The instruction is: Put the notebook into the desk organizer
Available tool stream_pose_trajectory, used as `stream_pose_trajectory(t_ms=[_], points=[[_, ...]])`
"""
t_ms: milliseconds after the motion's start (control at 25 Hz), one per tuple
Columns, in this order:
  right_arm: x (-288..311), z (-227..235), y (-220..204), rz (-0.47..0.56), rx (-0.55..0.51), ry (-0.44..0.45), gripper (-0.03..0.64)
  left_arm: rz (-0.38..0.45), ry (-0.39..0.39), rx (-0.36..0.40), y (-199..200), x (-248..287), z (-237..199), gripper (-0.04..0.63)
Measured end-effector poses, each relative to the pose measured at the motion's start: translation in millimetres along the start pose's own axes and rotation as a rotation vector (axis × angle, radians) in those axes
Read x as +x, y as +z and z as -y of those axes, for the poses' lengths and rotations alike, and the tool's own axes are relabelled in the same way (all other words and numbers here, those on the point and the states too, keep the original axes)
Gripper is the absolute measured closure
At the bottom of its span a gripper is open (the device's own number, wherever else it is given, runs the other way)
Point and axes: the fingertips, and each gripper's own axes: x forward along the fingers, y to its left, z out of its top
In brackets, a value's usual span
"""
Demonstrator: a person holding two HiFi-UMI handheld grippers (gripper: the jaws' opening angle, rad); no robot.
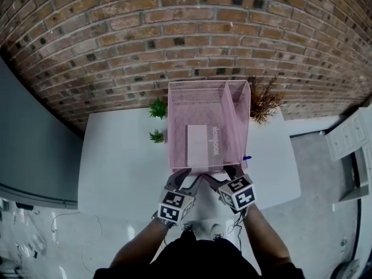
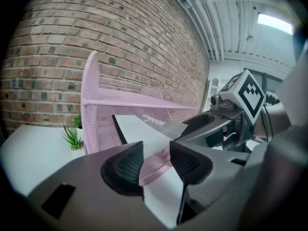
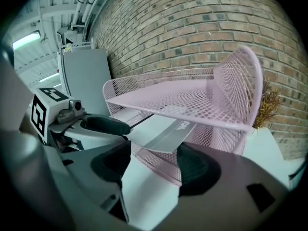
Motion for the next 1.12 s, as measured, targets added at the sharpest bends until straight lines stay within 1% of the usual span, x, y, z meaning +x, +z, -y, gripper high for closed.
stream_pose_trajectory(t_ms=[160, 440, 640, 840, 960, 1120], points=[[-2.7, -1.4, 0.4, 0.006, 0.012, 0.016, 0.298, -0.01, 0.021, 0.001, 2.5, 5.1, -5.3, 0.422], [-15.6, 0.6, -5.0, 0.014, 0.012, 0.02, 0.293, 0.0, 0.068, -0.02, 7.0, 8.4, -9.2, 0.422], [-31.5, 2.4, -7.0, 0.032, 0.008, 0.042, 0.295, 0.024, 0.099, -0.017, 13.2, 0.0, 3.1, 0.422], [-51.4, -1.1, -2.2, 0.072, -0.022, 0.098, 0.306, 0.052, 0.152, -0.019, 22.6, -14.6, 23.0, 0.422], [-66.9, -7.4, -1.8, 0.098, -0.051, 0.143, 0.342, 0.083, 0.194, -0.027, 29.2, -29.6, 38.7, 0.431], [-92.6, -13.0, -4.1, 0.15, -0.088, 0.183, 0.444, 0.136, 0.261, -0.04, 36.4, -54.8, 65.4, 0.491]])
